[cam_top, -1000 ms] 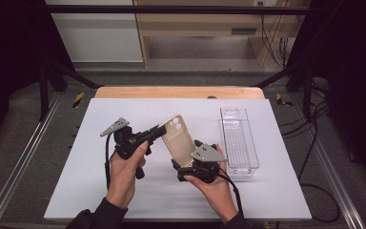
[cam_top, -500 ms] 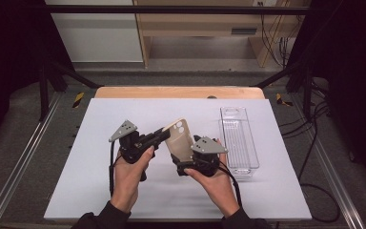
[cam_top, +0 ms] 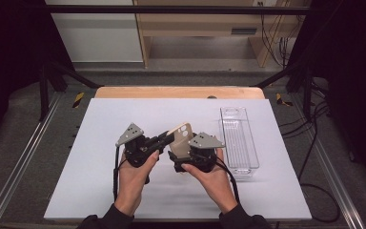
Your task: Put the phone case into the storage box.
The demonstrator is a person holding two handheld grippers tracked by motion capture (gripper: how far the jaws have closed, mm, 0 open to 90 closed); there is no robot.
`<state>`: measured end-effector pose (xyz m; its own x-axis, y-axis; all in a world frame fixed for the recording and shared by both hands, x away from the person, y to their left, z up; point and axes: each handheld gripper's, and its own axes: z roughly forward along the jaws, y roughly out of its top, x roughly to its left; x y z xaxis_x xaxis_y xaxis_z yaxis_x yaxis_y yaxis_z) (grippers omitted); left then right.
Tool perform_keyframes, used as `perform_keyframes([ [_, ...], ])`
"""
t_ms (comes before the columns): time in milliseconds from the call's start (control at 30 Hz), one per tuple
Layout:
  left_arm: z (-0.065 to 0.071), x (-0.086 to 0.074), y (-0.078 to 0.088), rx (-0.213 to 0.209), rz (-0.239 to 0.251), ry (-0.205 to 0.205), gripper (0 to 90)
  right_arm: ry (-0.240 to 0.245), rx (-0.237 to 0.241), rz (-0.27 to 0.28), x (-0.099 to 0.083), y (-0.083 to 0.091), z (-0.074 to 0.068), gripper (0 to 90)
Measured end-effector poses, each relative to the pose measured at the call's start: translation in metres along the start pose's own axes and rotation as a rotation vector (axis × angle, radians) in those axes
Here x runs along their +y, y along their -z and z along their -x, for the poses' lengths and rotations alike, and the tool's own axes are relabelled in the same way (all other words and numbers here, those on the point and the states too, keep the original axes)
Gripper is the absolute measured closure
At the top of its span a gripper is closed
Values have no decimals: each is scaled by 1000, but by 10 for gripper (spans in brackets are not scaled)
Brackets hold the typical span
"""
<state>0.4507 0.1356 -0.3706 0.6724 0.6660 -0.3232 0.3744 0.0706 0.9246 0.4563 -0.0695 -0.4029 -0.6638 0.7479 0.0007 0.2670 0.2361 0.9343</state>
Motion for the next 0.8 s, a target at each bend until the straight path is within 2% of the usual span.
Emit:
perform_keyframes([
  [567,3,-4,-2,5,-9,-11,797,-30,-18,-3,4,-5,-1,51],
  [800,4,-5,-3,10,-11,-18,796,-37,-25,-11,4,-5,0,98],
])
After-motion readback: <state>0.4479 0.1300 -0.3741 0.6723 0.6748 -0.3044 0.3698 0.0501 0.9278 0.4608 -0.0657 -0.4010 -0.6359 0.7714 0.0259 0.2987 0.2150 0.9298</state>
